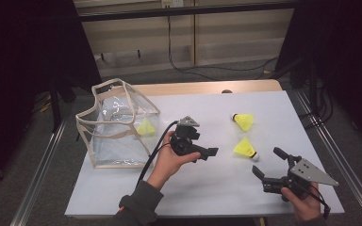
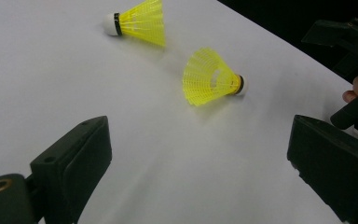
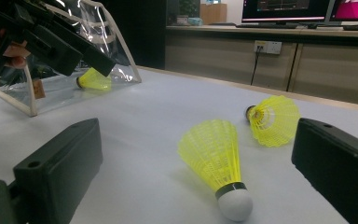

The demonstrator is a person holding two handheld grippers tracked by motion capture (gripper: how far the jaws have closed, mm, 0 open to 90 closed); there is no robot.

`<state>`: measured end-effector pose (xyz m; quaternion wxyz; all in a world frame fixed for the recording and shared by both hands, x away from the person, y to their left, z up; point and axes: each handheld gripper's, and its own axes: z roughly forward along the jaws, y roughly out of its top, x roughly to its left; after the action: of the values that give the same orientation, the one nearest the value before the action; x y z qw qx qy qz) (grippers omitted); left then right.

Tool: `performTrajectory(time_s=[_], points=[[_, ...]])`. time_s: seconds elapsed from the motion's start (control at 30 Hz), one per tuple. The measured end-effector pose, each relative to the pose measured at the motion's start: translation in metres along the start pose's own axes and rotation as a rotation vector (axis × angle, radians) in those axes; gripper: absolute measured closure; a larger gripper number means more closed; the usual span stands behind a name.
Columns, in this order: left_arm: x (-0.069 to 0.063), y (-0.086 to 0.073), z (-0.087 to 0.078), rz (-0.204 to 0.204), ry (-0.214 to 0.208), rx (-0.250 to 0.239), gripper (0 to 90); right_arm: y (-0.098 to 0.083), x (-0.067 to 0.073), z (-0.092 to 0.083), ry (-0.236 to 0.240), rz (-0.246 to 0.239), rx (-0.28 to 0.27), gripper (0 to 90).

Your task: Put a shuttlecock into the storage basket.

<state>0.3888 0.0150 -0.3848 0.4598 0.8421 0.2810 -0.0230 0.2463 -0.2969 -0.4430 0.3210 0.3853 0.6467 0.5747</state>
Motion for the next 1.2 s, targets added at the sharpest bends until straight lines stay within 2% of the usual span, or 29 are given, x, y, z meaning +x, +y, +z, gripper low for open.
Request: performTrajectory(time_s=[0.17,0.33,0.53,1.2], points=[[-0.001,-0.003,0.006,0.005,-0.001,0.009,7.0,0.0,0.0,0.0,0.001,-0.001,0.001,1.6],[-0.003,-0.003,0.009,0.008,-0.008,-0.003,6.9,0.0,0.0,0.0,-0.001,-0.001,0.0,1.6],[-0.005,-0.005,0.015,0.026,-0.004,0.011,6.9,0.0,0.0,0.0,-0.001,-0.005,0.007,1.6],[-0.008,-0.009,0.039,0.04,-0.011,0.04,8.5,-0.001,-0.002,-0.002,-0.011,-0.004,0.008,1.6]])
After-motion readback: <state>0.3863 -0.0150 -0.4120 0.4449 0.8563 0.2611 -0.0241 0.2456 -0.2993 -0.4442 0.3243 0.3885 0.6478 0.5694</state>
